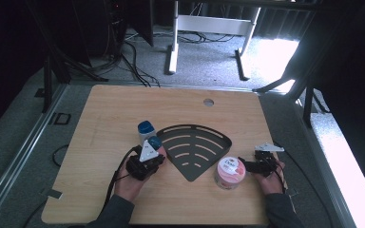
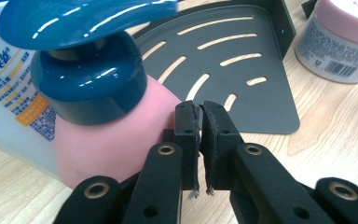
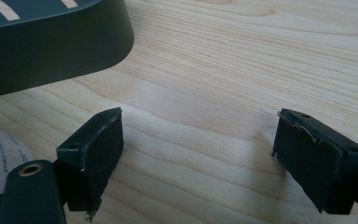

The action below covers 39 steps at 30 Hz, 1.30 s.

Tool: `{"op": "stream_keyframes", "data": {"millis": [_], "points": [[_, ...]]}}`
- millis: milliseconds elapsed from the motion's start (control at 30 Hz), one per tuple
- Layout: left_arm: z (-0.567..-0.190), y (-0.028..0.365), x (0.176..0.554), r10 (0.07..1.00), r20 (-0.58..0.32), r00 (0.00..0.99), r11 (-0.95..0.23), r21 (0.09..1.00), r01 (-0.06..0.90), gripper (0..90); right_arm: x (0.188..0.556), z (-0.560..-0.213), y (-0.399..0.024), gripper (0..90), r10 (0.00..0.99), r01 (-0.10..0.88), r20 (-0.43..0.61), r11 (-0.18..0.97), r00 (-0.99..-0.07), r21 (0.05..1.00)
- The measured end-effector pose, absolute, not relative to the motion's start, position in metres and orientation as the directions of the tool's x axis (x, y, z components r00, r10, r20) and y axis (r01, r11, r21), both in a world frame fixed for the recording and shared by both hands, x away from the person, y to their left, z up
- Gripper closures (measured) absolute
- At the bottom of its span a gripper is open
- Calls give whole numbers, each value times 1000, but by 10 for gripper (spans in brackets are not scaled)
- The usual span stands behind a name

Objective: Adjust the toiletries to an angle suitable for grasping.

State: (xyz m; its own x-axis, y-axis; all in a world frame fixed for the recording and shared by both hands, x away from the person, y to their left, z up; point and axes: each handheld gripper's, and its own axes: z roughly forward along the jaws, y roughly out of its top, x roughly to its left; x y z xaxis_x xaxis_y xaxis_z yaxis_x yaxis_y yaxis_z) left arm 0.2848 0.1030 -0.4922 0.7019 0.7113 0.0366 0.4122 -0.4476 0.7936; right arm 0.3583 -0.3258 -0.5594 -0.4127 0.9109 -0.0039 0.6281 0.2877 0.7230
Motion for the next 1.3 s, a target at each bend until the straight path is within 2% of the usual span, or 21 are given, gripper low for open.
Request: {"op": "stream_keyframes", "data": {"millis": [333,433,533,567,633,733,833,1300], "points": [[-502,84,277,655,31,755,-463,806,368,782,356,-559,-327,179,908,631,-6,295,-418,718],[-507,79,276,639,29,769,-481,795,370,749,352,-555,-330,367,911,635,-6,292,-413,715],[-513,76,277,634,19,773,-491,782,384,727,347,-552,-333,592,901,628,-4,305,-433,716],[-513,76,277,634,19,773,-491,782,384,717,347,-552,-333,592,901,628,-4,305,-433,716],[-516,76,277,632,12,775,-497,773,394,702,341,-550,-334,762,885,634,28,310,-465,709],[-517,75,277,629,12,777,-501,771,393,691,333,-548,-330,841,871,626,24,333,-491,705],[-518,74,278,627,7,779,-500,770,396,672,325,-543,-324,873,852,596,15,354,-523,721],[-523,69,277,615,-12,789,-505,762,406,584,304,-537,-313,894,816,533,23,356,-577,768]]}}
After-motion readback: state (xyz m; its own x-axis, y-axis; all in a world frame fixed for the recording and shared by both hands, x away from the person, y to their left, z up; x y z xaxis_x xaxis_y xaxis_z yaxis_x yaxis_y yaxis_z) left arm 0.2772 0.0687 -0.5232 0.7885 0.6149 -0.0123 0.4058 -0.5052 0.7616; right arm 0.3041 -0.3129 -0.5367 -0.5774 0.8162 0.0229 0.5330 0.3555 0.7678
